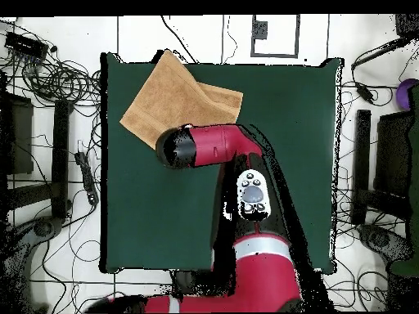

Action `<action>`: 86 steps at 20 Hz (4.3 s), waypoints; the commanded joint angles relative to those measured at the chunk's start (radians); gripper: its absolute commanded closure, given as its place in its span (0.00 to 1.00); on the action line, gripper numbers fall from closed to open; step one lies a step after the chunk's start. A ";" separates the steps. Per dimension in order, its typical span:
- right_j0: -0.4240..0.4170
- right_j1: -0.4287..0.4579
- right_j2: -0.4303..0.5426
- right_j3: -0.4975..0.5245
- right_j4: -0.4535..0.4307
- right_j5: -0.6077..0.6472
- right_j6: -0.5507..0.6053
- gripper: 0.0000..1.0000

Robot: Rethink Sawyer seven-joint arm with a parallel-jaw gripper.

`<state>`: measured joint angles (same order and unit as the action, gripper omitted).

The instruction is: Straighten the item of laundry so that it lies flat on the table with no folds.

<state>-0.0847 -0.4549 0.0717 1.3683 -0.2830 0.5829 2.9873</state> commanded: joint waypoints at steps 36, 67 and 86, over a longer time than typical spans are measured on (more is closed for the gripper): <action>-0.041 0.043 -0.041 0.206 0.001 -0.029 -0.125 0.00; 0.117 0.174 -0.109 0.163 0.206 -0.341 0.113 0.00; 0.151 0.305 -0.175 0.080 0.217 -0.280 0.043 1.00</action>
<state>0.0210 -0.3495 -0.0814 1.4960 -0.0569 0.3032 2.9873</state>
